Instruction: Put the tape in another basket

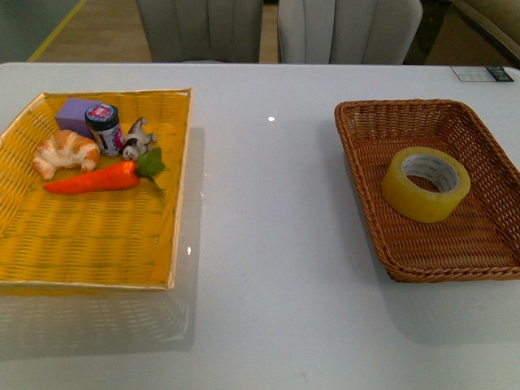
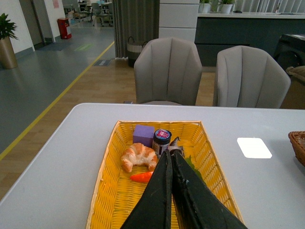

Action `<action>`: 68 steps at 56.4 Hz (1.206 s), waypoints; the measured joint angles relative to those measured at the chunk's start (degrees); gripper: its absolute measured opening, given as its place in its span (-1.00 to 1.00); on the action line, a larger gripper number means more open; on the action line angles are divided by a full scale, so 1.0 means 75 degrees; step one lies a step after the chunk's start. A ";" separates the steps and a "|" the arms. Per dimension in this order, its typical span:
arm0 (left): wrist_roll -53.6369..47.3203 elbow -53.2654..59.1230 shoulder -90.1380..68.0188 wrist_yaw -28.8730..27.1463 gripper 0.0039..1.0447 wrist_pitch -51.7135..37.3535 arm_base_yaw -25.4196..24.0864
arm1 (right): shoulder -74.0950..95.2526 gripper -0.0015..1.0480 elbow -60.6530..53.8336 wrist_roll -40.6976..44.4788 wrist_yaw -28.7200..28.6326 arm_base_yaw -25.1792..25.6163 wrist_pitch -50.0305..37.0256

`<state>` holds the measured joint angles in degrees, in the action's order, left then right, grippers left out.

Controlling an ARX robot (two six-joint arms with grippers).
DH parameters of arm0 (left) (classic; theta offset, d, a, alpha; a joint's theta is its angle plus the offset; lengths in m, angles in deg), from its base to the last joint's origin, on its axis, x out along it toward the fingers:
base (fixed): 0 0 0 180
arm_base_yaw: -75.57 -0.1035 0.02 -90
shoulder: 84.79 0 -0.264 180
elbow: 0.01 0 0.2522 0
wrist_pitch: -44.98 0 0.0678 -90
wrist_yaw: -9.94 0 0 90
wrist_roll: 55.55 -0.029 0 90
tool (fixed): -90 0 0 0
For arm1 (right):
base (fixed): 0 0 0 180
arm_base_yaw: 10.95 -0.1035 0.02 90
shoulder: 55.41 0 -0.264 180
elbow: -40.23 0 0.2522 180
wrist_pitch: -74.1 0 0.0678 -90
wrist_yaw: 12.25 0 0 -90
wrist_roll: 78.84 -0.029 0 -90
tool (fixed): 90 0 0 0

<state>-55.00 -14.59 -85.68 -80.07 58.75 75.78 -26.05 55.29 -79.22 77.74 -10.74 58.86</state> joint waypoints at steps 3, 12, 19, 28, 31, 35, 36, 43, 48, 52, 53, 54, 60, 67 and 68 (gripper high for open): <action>0.0000 0.0000 0.0000 0.0000 -0.98 0.0000 0.0000 | -0.0251 -0.96 0.0000 0.0000 0.0000 0.0000 0.0239; 0.0000 0.0000 0.0000 0.0000 -0.98 0.0000 0.0000 | -0.0874 -0.96 0.0000 0.0000 0.0000 0.0000 0.0839; 0.0000 0.0000 0.0000 0.0000 -0.98 0.0000 0.0000 | -0.1376 -0.96 -0.0003 0.0000 0.0003 0.0000 0.1320; 0.0000 0.0000 0.0000 0.0000 -0.98 0.0000 0.0000 | -0.1821 -0.96 -0.0003 0.0003 0.0000 0.0000 0.1766; 0.0000 0.0000 0.0000 0.0000 -0.98 0.0000 0.0000 | -0.1944 -0.96 -0.0003 0.0003 0.0000 0.0000 0.1891; 0.0000 0.0000 0.0000 0.0000 -0.98 0.0000 0.0000 | -0.2130 -0.96 0.0000 0.0003 0.0003 0.0000 0.2072; 0.0000 0.0000 0.0000 0.0000 -0.98 0.0000 0.0000 | -0.2171 -0.96 -0.0003 0.0003 0.0000 0.0000 0.2113; 0.0000 0.0000 0.0000 0.0000 -0.98 0.0000 0.0000 | -0.2407 -0.96 -0.0003 0.0003 0.0000 0.0000 0.2352; 0.0000 0.0000 0.0000 0.0000 -0.98 0.0000 0.0000 | -0.2608 -0.96 0.0000 0.0003 0.0000 0.0000 0.2556; 0.0000 0.0000 0.0000 0.0000 -0.98 0.0000 0.0000 | -0.3322 -0.96 0.0000 0.0003 -0.0009 -0.0009 0.3526; 0.0000 0.0000 0.0003 0.0000 -0.98 0.0000 0.0000 | -0.3512 -0.96 0.0000 0.0003 0.0012 -0.0012 0.3704; 0.0000 0.0000 0.0000 0.0000 -0.98 0.0000 0.0000 | -0.3652 -0.96 0.0000 0.0003 0.0003 -0.0012 0.3777; 0.0000 0.0000 0.0003 0.0000 -0.98 0.0000 0.0000 | -0.3847 -0.96 0.0000 0.0006 0.0006 -0.0015 0.3841; 0.0000 0.0000 0.0003 0.0000 -0.98 0.0000 0.0000 | -0.3858 -0.96 0.0000 0.0006 0.0006 -0.0015 0.3847; 0.0000 0.0000 0.0003 0.0000 -0.98 0.0000 0.0000 | -0.3861 -0.96 0.0000 0.0003 0.0003 -0.0015 0.3847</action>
<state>-55.00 -14.59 -85.66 -80.07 58.75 75.78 -55.01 55.29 -79.20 77.76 -10.85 87.71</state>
